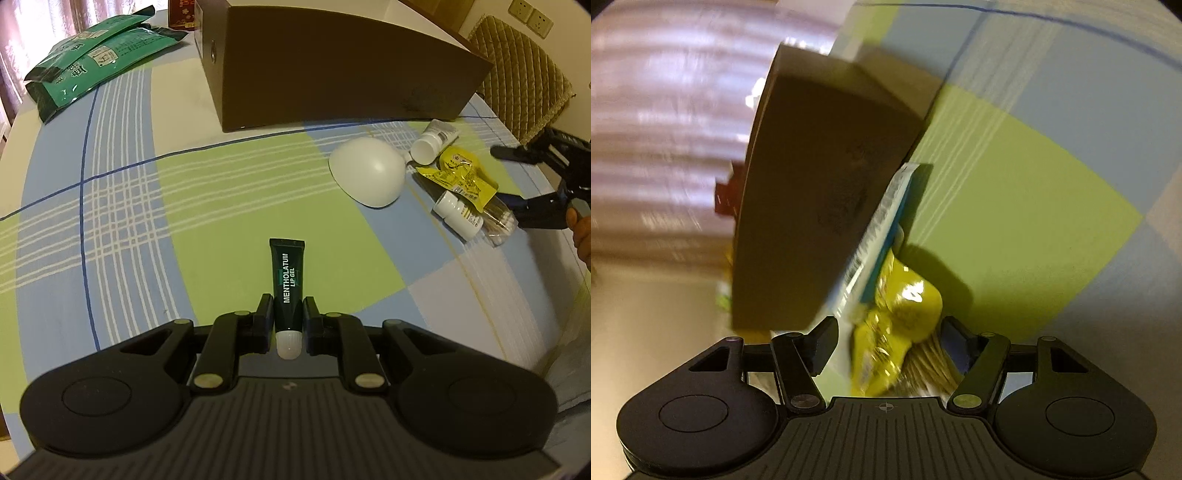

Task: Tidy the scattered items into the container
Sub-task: 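Grasp the green lip-balm tube with the left gripper while the right grasps the yellow packet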

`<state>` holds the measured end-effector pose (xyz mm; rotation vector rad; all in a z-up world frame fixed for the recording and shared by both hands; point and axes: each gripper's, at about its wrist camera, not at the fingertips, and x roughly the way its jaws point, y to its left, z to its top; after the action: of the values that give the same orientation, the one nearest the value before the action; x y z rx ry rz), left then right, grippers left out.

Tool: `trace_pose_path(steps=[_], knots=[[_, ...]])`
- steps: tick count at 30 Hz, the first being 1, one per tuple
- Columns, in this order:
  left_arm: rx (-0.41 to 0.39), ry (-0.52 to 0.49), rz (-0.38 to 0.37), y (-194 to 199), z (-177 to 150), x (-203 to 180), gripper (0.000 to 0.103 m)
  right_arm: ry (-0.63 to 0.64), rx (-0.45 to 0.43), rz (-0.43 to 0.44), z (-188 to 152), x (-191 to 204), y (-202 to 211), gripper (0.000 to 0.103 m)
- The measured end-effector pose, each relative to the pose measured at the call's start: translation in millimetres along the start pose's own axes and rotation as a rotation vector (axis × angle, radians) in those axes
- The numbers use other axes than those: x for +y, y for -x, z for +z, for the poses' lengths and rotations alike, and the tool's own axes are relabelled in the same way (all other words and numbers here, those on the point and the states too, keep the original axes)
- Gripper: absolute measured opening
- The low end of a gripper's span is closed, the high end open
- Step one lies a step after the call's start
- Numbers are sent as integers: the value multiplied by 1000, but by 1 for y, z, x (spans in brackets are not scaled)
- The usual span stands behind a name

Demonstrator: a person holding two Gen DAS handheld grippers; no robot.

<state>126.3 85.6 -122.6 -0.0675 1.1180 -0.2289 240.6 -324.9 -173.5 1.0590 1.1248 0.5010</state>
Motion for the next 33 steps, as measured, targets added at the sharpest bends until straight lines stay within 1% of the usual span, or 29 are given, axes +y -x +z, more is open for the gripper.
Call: trace_pose_path(steps=[2, 4, 5, 7, 10, 13, 14, 15, 16, 18, 20, 21, 25, 28, 30, 33], knots=[[-1, 3, -1, 0, 1, 0, 13, -17, -16, 25, 2, -1, -2, 66], [0, 0, 0, 0, 1, 1, 13, -22, -15, 28, 4, -2, -5, 54], [1, -3, 2, 0, 1, 0, 13, -17, -12, 26, 4, -2, -7, 45], [4, -7, 2, -1, 1, 0, 13, 26, -6, 20, 5, 3, -10, 45], [5, -8, 2, -1, 2, 1, 13, 186, -26, -47, 4, 21, -12, 45], [2, -14, 10, -1, 2, -1, 13, 265, 8, -49, 5, 34, -16, 45], [0, -16, 11, -2, 2, -1, 13, 292, 22, -61, 5, 38, -18, 37], [-1, -18, 13, -2, 2, -2, 13, 320, 40, -67, 6, 42, -21, 24], [-1, -19, 14, -2, 3, -3, 13, 329, 56, -65, 6, 44, -22, 23], [-1, -21, 18, -3, 4, -4, 13, 327, 80, -56, 8, 48, -24, 17], [2, -25, 25, -4, 6, -5, 13, 298, 94, -30, 10, 50, -23, 13], [3, -22, 28, -4, 7, -6, 13, 283, 97, -22, 11, 51, -21, 6], [5, -23, 46, -5, 7, -9, 12, 231, 108, 7, 15, 54, -15, 5], [11, -10, 45, -4, 8, -11, 12, 200, 105, 16, 17, 51, -12, 5], [-2, -15, 41, 0, 9, -14, 12, 181, 95, 34, 15, 45, 4, 5], [-27, -24, 36, 9, 13, -18, 12, 156, 68, 68, 15, 46, 17, 5]])
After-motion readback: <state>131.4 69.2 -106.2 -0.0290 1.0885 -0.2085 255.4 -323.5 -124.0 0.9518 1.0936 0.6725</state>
